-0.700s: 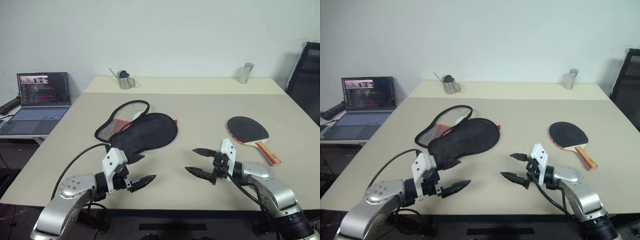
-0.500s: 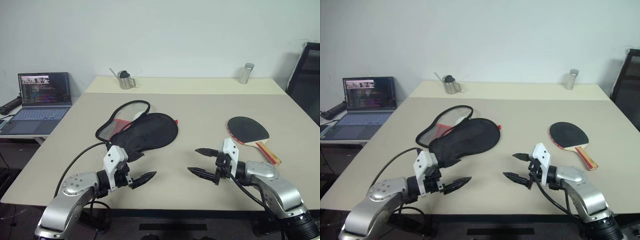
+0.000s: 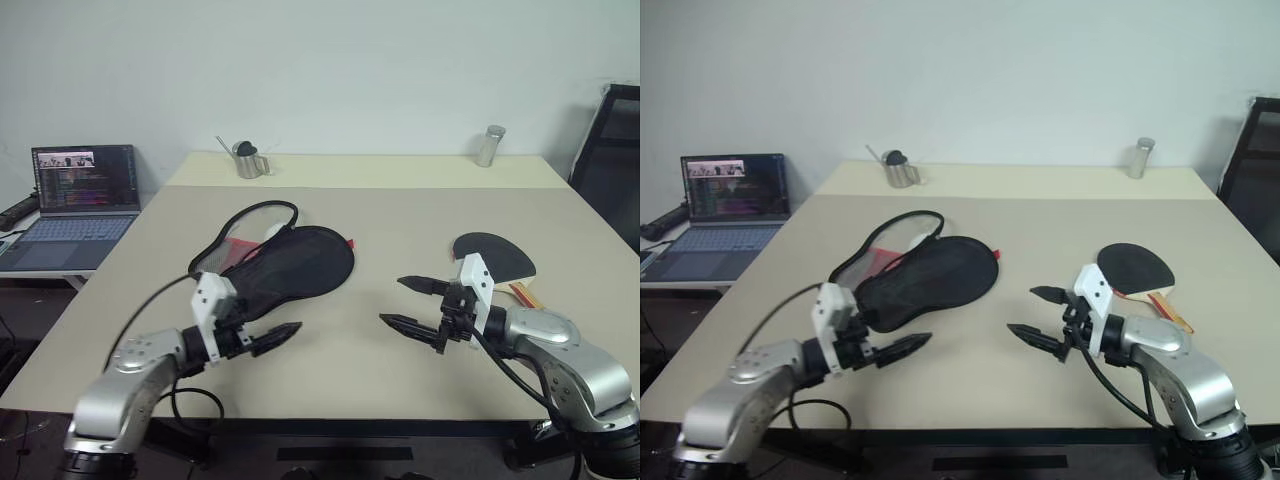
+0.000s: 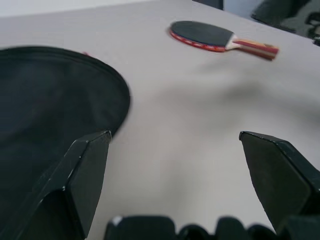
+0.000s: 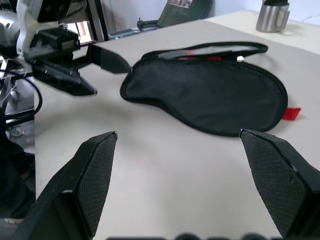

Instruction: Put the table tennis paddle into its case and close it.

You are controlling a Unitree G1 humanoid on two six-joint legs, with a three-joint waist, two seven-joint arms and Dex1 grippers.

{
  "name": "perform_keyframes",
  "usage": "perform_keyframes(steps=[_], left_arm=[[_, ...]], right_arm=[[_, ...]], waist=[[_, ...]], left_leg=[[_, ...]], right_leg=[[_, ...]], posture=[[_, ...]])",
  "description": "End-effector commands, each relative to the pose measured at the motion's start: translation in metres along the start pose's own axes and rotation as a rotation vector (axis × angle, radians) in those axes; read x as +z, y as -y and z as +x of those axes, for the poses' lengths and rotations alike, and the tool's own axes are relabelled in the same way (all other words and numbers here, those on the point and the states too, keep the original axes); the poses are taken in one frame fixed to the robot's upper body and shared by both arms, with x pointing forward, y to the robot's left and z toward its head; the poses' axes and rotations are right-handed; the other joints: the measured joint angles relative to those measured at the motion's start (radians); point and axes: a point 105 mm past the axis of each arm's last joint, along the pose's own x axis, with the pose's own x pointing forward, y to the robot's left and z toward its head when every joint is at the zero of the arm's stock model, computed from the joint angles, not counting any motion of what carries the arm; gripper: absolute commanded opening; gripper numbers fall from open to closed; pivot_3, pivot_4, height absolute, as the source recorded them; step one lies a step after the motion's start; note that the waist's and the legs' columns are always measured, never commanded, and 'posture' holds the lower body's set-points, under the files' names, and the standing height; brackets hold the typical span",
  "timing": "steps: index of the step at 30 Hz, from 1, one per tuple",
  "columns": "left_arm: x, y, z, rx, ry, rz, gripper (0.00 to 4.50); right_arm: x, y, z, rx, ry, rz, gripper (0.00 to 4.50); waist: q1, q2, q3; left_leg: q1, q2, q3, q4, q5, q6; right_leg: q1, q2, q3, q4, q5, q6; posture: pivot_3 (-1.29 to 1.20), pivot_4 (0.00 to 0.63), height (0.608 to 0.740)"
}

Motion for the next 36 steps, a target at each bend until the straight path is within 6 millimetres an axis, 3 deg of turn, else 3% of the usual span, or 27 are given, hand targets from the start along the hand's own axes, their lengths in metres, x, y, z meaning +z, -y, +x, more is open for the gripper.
perform_keyframes(steps=[1, 4, 8, 12, 16, 24, 30, 36], left_arm=[[0.009, -0.01, -0.023, 0.013, 0.002, -0.073, 4.5], [0.008, -0.013, -0.03, -0.011, -0.017, -0.139, 4.5], [0.01, -0.031, -0.031, 0.073, -0.015, -0.166, 4.5], [-0.006, -0.044, -0.039, 0.129, -0.058, -0.229, 4.5], [-0.019, -0.057, -0.039, 0.175, -0.074, -0.293, 4.5], [-0.018, -0.078, -0.049, 0.293, -0.039, -0.319, 4.5], [-0.026, -0.092, -0.04, 0.368, -0.058, -0.316, 4.5], [-0.036, -0.098, -0.014, 0.353, -0.086, -0.352, 4.5]], right_arm=[[0.024, -0.012, 0.001, 0.09, 0.043, -0.046, 4.29], [0.03, -0.012, -0.002, 0.126, 0.028, -0.093, 4.29], [0.05, 0.001, -0.009, 0.138, 0.005, -0.201, 4.29], [0.061, 0.007, -0.005, 0.127, 0.009, -0.257, 4.29], [0.061, 0.01, -0.003, 0.116, 0.018, -0.265, 4.29], [0.054, 0.006, -0.001, 0.12, 0.022, -0.255, 4.29], [0.052, 0.006, -0.001, 0.118, 0.024, -0.253, 4.29], [0.053, 0.006, -0.001, 0.115, 0.028, -0.254, 4.29]], waist=[[0.0, 0.0, 0.0], [0.004, 0.0, 0.0], [0.008, -0.001, 0.001], [0.005, -0.002, 0.0], [0.005, -0.003, 0.001], [0.005, -0.003, 0.001], [0.005, -0.004, 0.001], [0.005, -0.004, 0.001]], left_leg=[[0.0, 0.001, 0.0, 0.0, 0.0, 0.0], [0.0, 0.001, 0.0, 0.0, 0.0, 0.0], [0.0, -0.002, 0.0, 0.001, 0.0, 0.0], [0.0, -0.001, 0.001, 0.0, 0.0, 0.0], [0.0, 0.0, 0.002, 0.0, -0.001, 0.0], [0.0, 0.0, 0.002, 0.0, -0.001, 0.0], [0.0, 0.001, 0.002, 0.001, -0.001, 0.0], [0.0, 0.0, 0.003, 0.001, -0.001, 0.0]], right_leg=[[0.0, 0.001, 0.0, 0.0, 0.0, 0.0], [0.0, 0.001, -0.001, 0.0, 0.0, 0.0], [0.0, 0.0, 0.0, -0.001, 0.0, 0.0], [0.0, 0.0, 0.001, -0.002, 0.001, 0.0], [0.0, 0.0, 0.001, -0.002, 0.001, -0.001], [0.0, 0.0, 0.001, -0.001, 0.001, -0.001], [0.0, 0.0, 0.001, -0.001, 0.001, -0.001], [0.0, 0.0, 0.002, 0.0, 0.001, -0.001]], posture=[[0.0, 0.15, 0.74], [0.0, 0.15, 0.74], [0.0, 0.15, 0.74], [0.0, 0.15, 0.74], [0.0, 0.15, 0.74], [0.0, 0.15, 0.74], [0.0, 0.15, 0.74], [0.0, 0.15, 0.74]])
